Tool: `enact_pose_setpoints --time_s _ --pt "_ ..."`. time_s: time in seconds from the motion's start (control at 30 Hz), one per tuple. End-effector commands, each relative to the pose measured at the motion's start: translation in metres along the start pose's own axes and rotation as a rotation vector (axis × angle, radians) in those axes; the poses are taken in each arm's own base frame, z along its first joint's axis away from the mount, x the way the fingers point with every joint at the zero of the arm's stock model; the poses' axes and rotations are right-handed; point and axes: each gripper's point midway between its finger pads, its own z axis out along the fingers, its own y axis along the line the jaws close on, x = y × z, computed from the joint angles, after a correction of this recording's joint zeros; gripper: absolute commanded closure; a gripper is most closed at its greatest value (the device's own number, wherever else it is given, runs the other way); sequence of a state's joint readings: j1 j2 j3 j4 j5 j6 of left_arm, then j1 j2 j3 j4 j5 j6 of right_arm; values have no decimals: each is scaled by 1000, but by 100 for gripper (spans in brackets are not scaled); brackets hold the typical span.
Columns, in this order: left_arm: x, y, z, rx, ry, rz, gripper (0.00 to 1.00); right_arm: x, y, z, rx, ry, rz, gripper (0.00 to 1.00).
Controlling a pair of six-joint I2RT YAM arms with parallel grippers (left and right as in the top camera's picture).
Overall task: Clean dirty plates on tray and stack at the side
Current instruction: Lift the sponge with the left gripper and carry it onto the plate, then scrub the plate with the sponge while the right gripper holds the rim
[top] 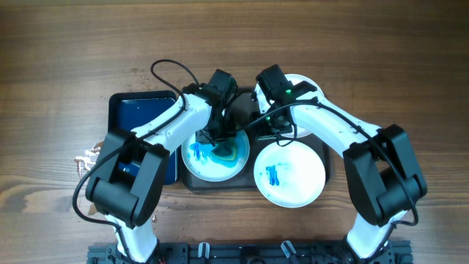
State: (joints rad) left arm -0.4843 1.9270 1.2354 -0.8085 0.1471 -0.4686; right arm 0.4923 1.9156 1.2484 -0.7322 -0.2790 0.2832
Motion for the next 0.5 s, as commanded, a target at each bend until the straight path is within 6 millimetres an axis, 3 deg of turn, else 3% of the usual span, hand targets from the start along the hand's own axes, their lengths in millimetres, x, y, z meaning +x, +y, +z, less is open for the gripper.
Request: enact_pose_setpoints --time_s 0.0,0.23,0.27,0.37,0.47 --pt "10 41 27 -158 48 -28 96 -11 10 -13 -28 -46 -12 96" --pt "10 41 27 -158 48 -28 96 -15 11 -12 -33 -61 -17 96" --pt "9 41 27 -157 48 -28 96 -16 12 -12 -34 -66 -17 91" --pt "8 40 27 -155 44 -28 96 -16 12 -12 -35 -67 -15 60" --pt "5 38 27 -146 29 -26 96 -15 12 -9 -42 -57 -14 52"
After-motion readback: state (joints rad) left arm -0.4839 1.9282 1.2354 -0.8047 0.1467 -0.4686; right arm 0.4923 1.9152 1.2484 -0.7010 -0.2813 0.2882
